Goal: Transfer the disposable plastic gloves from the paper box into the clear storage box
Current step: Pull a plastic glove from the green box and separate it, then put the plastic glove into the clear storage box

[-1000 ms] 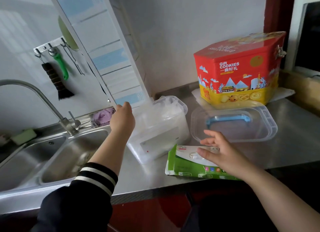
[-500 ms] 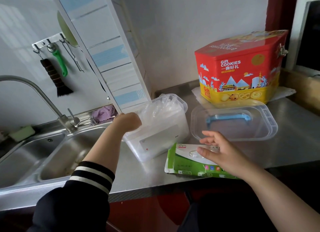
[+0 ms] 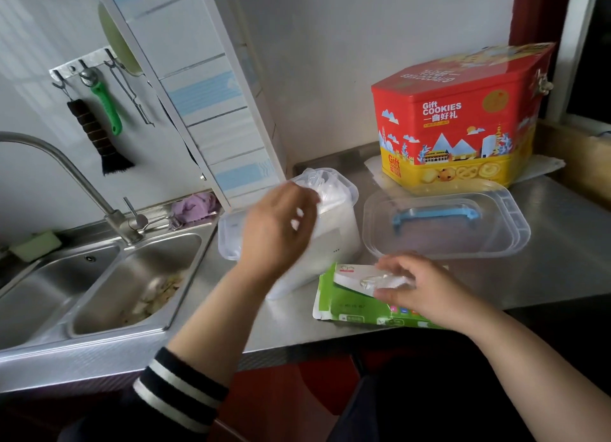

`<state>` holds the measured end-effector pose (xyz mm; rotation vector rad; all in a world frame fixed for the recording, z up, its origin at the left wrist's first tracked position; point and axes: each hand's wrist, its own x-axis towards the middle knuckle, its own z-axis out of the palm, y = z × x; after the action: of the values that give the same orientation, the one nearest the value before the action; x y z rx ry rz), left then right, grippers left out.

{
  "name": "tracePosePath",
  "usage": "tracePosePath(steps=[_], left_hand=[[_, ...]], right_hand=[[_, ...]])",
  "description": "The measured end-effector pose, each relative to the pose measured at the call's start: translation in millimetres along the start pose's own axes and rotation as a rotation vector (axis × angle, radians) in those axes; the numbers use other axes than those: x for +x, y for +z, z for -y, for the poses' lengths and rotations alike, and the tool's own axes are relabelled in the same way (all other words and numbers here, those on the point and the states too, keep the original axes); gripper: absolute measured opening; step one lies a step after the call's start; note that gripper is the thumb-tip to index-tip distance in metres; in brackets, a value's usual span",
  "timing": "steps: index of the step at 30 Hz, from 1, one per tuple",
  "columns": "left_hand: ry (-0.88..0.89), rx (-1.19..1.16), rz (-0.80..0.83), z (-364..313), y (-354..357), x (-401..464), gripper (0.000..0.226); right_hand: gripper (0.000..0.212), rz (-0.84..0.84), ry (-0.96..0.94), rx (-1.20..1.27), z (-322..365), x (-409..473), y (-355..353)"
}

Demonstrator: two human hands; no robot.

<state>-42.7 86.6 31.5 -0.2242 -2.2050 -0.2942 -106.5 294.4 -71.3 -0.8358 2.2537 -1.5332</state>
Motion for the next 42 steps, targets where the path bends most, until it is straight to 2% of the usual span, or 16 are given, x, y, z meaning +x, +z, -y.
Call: tracePosePath(steps=[2,4,6,7,10,13,22,24,26,30,35,37,38,40,41,42], left_hand=[[-0.003,-0.095,0.234,-21,21,-25,0.025],[-0.174,-0.193,0.512,-29,44,-48,0.049],[-0.236,-0.212,0.649,-25,61,-67,0.077],[-0.239,-0.221,0.665,-23,68,-74,0.085],[-0.294,-0.252,0.629,-22,75,-84,0.089],[-0.362,-0.325,0.573,-24,76,-88,0.092],[-0.473,-0.414,0.541,-23,78,-92,0.097],[-0.473,-0.418,0.548,-22,78,-91,0.096],[-0.482,-0.418,0.557,-22,77,-92,0.093],[-0.489,-0.377,0.600,-21,75,-88,0.087],[-0.388,-0.212,0.738,-26,69,-67,0.083],[-0.348,-0.160,0.685,-29,66,-59,0.071],[-0.342,-0.180,0.576,-31,64,-54,0.055],[-0.412,-0.325,0.224,-37,52,-42,0.018],[-0.487,-0.450,0.082,-42,46,-33,0.025],[-0.570,-0.616,0.026,-45,39,-23,0.045]], right_hand=[[0.032,-0.033,-0.009,-0.163,1,2,4],[0.023,-0.048,0.005,-0.255,4,3,5],[0.009,-0.053,0.027,-0.272,8,5,6],[0.002,-0.071,0.034,-0.279,8,5,6],[0.013,-0.154,0.059,-0.301,7,7,9],[0.013,-0.215,0.091,-0.229,8,7,9],[0.013,-0.432,0.074,0.459,12,8,1],[0.007,-0.502,0.100,0.682,12,8,-5],[0.018,-0.501,0.107,0.929,10,8,-13],[0.054,-0.381,-0.014,1.234,7,8,-28],[0.038,-0.406,-0.281,1.225,36,-1,-42],[0.029,-0.478,-0.389,1.122,50,-8,-43],[0.025,-0.524,-0.422,1.056,55,-11,-43],[0.023,-0.600,-0.472,0.875,60,-18,-42],[0.019,-0.616,-0.505,0.777,60,-20,-41],[0.015,-0.609,-0.548,0.685,61,-22,-40]])
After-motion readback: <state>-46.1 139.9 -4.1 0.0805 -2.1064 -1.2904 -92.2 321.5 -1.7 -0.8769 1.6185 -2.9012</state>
